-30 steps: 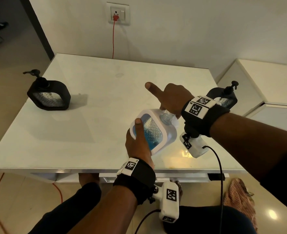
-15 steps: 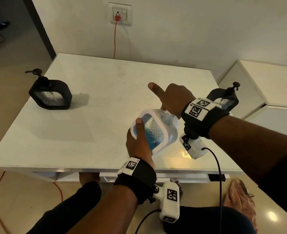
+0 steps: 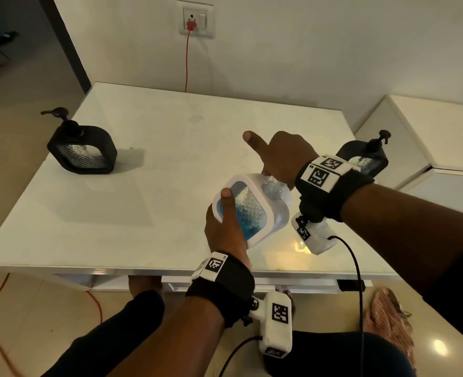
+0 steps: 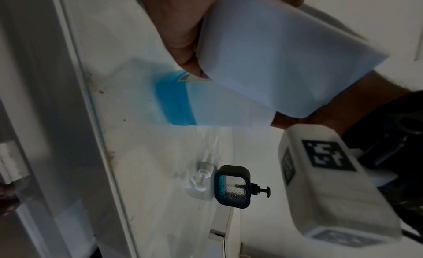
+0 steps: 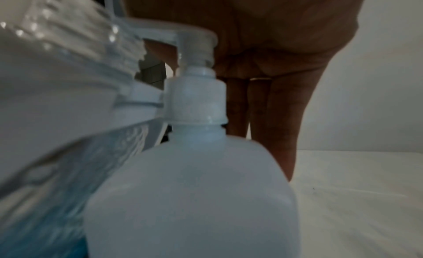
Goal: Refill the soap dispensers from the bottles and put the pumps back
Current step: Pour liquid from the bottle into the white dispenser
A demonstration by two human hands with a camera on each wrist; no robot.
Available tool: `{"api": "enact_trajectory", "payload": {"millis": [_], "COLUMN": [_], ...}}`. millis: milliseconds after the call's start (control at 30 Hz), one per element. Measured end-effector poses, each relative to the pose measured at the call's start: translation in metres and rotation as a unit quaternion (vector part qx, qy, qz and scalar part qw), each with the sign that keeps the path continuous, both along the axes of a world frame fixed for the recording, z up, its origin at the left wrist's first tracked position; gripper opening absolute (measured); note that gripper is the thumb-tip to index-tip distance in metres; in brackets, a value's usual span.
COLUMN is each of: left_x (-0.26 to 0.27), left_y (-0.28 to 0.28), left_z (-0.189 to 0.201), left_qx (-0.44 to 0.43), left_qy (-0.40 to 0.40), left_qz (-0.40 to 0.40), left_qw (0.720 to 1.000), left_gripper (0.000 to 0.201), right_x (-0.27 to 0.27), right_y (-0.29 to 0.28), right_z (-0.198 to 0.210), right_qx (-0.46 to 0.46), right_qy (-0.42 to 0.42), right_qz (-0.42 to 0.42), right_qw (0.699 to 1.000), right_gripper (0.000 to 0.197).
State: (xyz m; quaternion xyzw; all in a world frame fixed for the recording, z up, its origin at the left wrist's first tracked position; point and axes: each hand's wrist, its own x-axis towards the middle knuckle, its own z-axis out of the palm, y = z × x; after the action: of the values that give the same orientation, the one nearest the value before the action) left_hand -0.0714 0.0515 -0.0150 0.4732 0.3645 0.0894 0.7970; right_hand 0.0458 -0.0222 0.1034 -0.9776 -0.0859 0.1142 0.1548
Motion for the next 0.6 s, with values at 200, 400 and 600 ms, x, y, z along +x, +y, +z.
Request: {"api": "enact_trajectory", "payload": {"millis": [200, 400, 600], "left_x": [-0.001, -0.003, 0.0], "left_y": [0.001, 0.002, 0.002], "left_z": [0.003, 0.004, 0.003], "left_qx": [0.0, -0.009, -0.005], "left_qy": [0.009, 0.01, 0.001], "left_qz": [-0.008, 0.003, 0.01], "left_qw": [1.0, 1.0, 1.0], "left_gripper": [0.07, 0.066, 0.063], "right_x": [-0.003, -0.003, 0.0], "right_y": [0.0, 0.001, 0.0], "right_z": [0.015, 0.007, 0.004], "right_qx": [0.031, 0.004, 0.01], "right_qy": [0.076, 0.028, 0.027], "right_qz": [0.006, 0.012, 0.008], "right_qw": [0.997, 1.0, 1.0], "right_gripper": [0.104, 0.096, 0.097]}}
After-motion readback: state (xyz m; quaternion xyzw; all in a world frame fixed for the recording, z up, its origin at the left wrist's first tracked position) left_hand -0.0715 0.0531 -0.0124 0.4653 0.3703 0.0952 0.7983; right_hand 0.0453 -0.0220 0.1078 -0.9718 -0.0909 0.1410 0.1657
